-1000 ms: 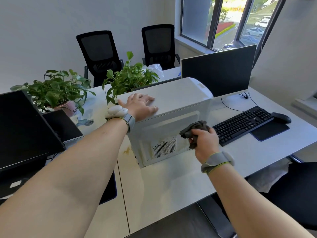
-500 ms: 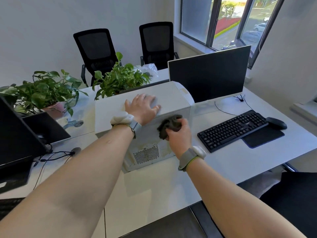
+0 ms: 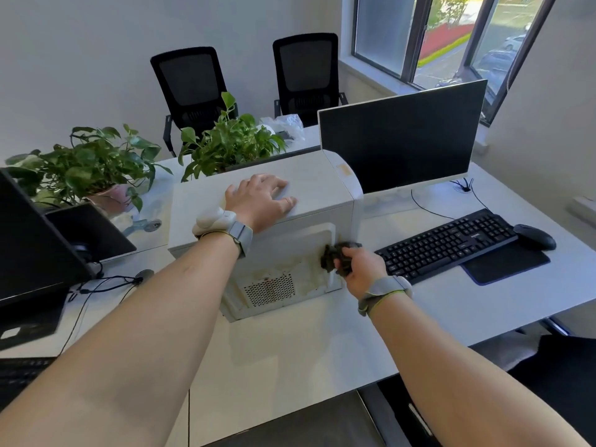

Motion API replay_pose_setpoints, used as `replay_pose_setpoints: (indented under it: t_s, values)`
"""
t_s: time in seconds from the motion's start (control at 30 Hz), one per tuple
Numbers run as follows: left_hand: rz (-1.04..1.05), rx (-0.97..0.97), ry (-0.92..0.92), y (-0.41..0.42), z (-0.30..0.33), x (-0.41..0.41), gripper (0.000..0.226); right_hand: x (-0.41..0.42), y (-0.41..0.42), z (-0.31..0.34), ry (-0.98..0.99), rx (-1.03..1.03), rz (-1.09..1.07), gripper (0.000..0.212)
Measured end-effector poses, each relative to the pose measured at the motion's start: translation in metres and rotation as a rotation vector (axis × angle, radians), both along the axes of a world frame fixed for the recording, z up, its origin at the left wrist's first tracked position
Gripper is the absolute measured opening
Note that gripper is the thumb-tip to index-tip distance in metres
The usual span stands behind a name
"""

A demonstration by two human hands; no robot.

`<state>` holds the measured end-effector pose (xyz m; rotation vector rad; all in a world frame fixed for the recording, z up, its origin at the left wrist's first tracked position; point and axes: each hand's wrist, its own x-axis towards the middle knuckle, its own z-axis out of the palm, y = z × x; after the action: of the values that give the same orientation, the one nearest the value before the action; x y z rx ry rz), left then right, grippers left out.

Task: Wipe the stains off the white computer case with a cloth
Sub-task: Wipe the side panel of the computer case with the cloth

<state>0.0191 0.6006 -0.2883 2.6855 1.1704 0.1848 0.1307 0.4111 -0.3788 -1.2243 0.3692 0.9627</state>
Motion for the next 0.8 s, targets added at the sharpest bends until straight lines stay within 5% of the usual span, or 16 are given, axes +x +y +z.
replay_pose_setpoints:
  t_s: [0.17, 0.33, 0.63, 0.8]
  values:
    - [-0.01, -0.006, -0.001, 0.002, -0.001, -0.001, 0.055, 0.004, -0.002, 0.012, -0.177, 0.163, 0.011, 0.016]
    - [-0.003, -0.002, -0.007, 0.001, -0.001, -0.001, 0.054, 0.002, -0.007, -0.006, 0.0, -0.132, -0.031, 0.008]
    - [-0.017, -0.004, -0.007, 0.002, -0.001, -0.002, 0.055, 0.009, 0.007, 0.029, -0.114, 0.21, -0.014, 0.009]
    - [-0.018, 0.001, -0.015, 0.002, -0.002, -0.002, 0.054, 0.004, -0.015, 0.006, -0.123, 0.051, -0.037, 0.009]
